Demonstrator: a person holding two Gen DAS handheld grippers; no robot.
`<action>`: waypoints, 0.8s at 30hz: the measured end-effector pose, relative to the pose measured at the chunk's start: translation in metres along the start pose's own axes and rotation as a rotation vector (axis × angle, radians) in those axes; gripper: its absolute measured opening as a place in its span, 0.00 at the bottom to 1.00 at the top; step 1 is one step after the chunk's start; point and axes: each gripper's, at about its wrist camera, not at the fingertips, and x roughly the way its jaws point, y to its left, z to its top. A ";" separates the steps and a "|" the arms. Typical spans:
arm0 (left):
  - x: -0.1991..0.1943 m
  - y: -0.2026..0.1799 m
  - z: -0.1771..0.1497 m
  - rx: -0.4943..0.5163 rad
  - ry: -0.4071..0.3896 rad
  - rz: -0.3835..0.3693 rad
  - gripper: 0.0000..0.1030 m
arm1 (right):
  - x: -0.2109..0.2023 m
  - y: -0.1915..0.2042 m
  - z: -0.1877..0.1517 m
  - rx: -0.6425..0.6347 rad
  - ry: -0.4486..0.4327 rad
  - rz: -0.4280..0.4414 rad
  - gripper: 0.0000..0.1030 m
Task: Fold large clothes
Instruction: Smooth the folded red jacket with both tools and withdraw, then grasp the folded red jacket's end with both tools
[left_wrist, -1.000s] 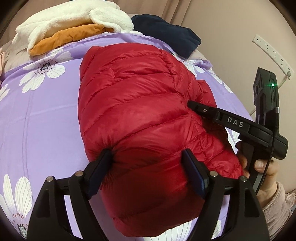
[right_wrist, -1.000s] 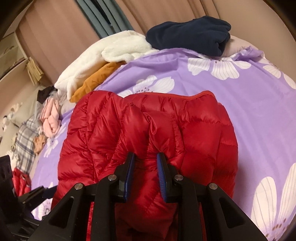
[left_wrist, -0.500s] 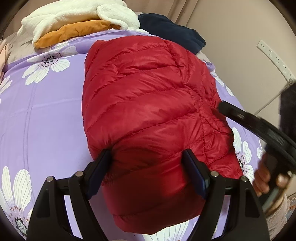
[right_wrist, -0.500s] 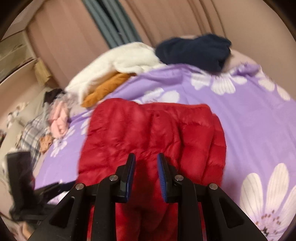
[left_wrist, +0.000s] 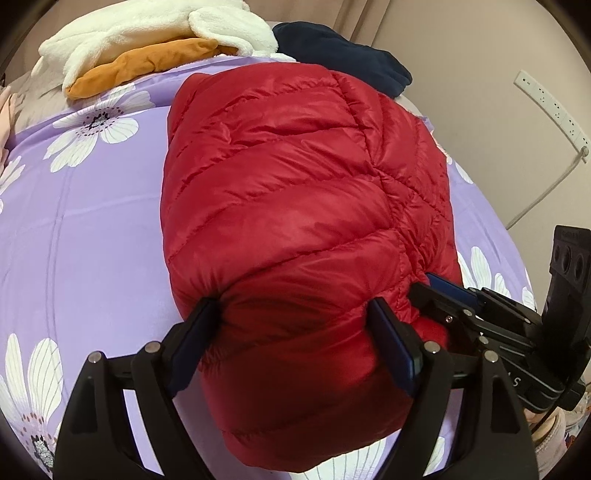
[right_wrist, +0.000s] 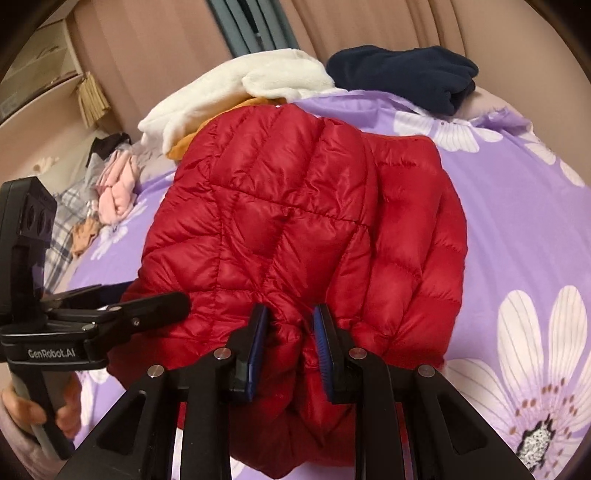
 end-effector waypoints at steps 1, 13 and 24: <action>0.000 0.001 0.000 -0.006 0.001 -0.002 0.81 | 0.001 0.000 0.000 -0.002 0.000 -0.002 0.22; -0.035 0.043 0.003 -0.195 -0.067 -0.062 0.85 | -0.024 -0.002 -0.004 0.055 -0.019 0.037 0.28; 0.000 0.099 0.017 -0.448 -0.006 -0.282 0.86 | -0.024 -0.003 0.002 0.094 -0.015 0.065 0.38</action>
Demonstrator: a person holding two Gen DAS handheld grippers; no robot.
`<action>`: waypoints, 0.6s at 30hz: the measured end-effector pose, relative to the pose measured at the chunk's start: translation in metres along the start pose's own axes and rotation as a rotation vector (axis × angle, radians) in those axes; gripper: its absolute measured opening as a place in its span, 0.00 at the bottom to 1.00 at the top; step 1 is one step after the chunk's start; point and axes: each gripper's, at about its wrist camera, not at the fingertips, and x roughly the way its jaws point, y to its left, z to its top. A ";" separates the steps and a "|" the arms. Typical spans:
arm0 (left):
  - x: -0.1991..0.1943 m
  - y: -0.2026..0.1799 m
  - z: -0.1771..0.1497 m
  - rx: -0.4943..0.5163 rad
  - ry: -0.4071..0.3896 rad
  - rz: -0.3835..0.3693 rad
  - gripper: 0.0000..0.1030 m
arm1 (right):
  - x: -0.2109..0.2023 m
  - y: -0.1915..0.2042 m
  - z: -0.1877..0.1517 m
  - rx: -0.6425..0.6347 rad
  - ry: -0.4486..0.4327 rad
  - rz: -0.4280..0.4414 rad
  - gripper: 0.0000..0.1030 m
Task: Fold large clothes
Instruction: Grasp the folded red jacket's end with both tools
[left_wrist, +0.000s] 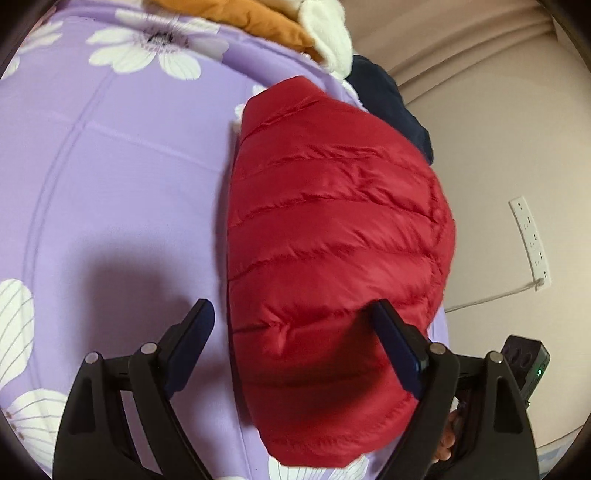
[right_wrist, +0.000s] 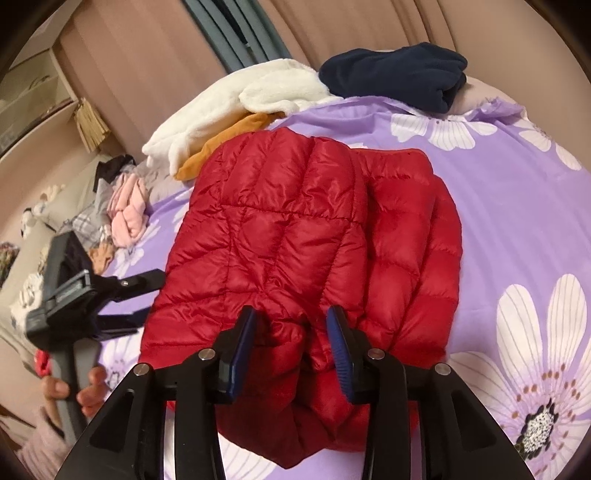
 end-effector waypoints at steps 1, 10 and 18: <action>0.003 0.002 0.001 -0.008 0.011 -0.020 0.87 | 0.000 -0.002 0.001 0.010 0.001 0.010 0.38; 0.029 0.010 0.007 -0.070 0.062 -0.067 0.97 | -0.020 -0.033 0.005 0.180 -0.112 0.013 0.82; 0.037 0.013 0.013 -0.077 0.077 -0.076 1.00 | -0.006 -0.103 -0.008 0.471 -0.069 0.127 0.97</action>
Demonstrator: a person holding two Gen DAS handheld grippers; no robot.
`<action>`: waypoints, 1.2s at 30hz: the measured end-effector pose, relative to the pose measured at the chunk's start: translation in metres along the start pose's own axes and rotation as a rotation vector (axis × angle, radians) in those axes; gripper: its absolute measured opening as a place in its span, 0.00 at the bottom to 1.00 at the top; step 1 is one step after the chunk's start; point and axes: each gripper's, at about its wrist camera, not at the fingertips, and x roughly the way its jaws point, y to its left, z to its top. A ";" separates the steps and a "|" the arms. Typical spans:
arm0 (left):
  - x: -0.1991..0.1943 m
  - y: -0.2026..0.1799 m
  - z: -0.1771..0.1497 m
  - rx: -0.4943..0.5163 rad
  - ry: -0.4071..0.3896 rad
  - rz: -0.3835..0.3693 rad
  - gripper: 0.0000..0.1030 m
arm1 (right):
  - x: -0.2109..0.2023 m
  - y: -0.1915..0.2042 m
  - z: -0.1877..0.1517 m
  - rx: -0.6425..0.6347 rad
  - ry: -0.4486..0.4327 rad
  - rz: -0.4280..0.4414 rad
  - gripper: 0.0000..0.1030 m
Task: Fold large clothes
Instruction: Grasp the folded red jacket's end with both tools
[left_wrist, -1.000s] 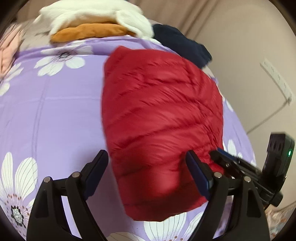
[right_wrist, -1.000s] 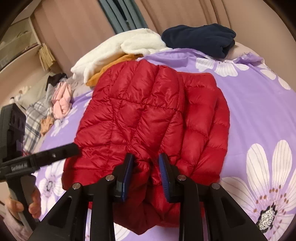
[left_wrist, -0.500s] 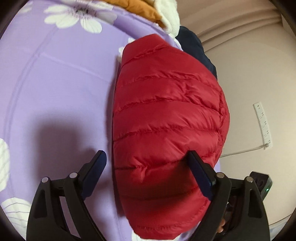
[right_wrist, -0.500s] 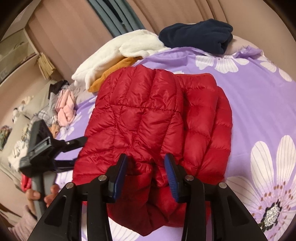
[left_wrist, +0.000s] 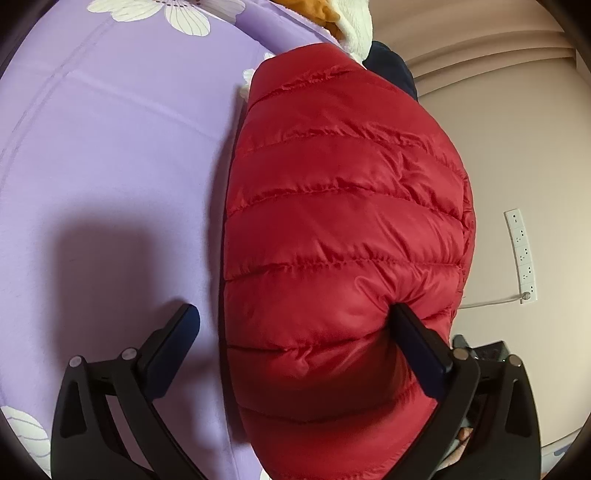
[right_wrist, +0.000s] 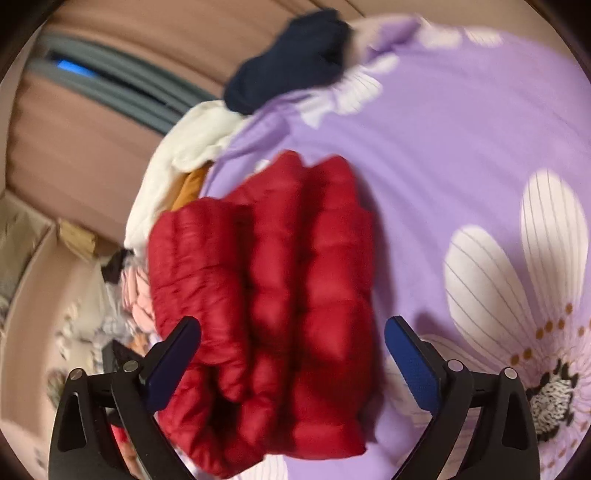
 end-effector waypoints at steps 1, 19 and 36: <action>0.001 0.001 0.001 -0.001 0.002 -0.002 1.00 | 0.005 -0.007 0.000 0.037 0.015 0.020 0.98; 0.022 0.005 -0.001 -0.004 0.025 -0.039 1.00 | 0.058 -0.007 0.008 0.195 0.140 0.260 1.00; 0.040 -0.004 -0.001 0.029 0.053 -0.023 1.00 | 0.074 0.004 0.011 0.103 0.125 0.116 0.99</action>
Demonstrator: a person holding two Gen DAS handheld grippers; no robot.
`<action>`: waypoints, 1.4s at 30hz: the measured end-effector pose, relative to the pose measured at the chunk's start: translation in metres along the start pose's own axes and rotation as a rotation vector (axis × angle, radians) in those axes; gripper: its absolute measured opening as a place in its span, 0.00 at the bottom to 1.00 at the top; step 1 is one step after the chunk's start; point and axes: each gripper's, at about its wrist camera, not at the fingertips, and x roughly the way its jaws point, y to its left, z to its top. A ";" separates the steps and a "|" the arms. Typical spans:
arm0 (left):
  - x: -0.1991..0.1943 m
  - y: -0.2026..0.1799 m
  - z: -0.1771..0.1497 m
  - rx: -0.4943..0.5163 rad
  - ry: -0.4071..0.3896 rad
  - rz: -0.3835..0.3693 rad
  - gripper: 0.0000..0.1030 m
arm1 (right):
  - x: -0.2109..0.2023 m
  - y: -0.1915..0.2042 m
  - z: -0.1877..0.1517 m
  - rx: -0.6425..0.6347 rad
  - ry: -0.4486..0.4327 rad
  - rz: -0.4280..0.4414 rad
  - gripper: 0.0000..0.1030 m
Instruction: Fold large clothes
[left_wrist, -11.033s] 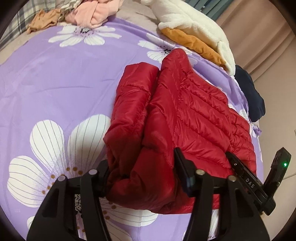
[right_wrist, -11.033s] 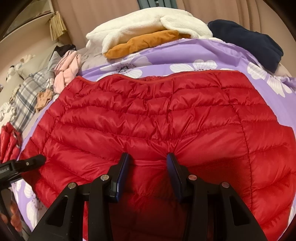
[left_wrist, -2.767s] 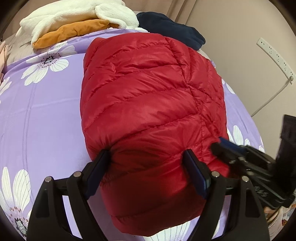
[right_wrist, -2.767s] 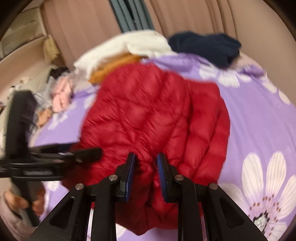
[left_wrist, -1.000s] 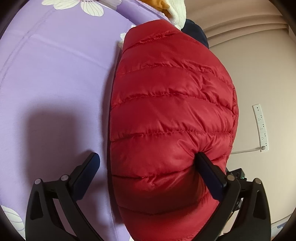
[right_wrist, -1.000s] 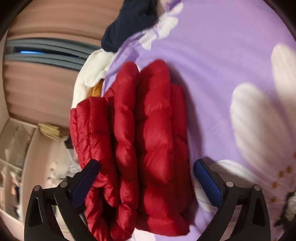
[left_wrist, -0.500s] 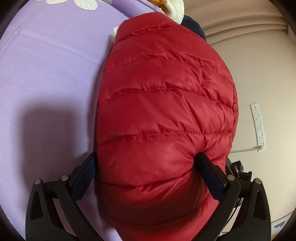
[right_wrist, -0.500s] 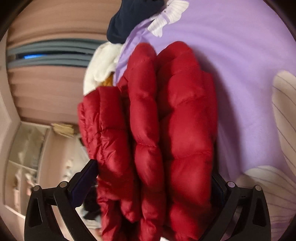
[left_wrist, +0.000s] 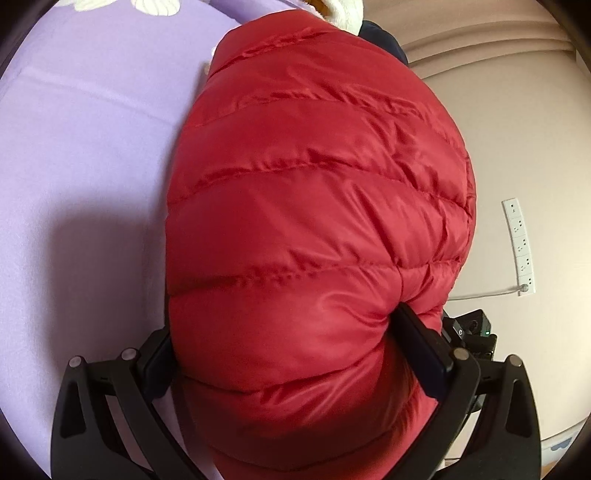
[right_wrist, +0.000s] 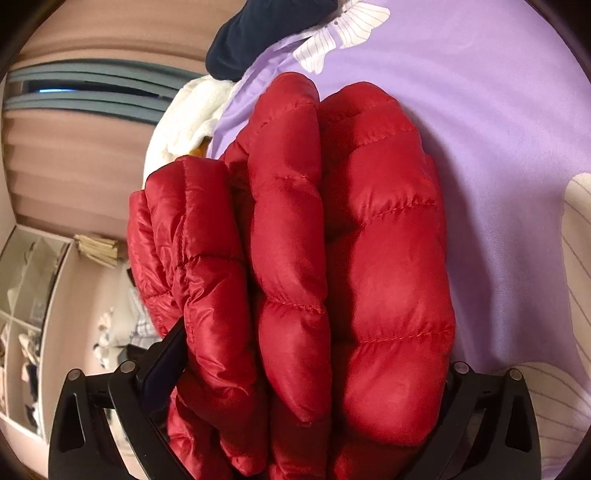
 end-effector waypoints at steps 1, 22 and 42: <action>0.000 -0.002 -0.001 0.010 -0.002 0.012 1.00 | 0.001 0.002 0.000 -0.004 -0.005 -0.010 0.98; -0.022 -0.052 -0.039 0.224 -0.117 0.195 0.83 | -0.016 0.055 -0.025 -0.303 -0.093 -0.039 0.55; -0.064 -0.045 -0.057 0.202 -0.180 0.203 0.83 | -0.016 0.063 -0.028 -0.373 -0.054 0.028 0.55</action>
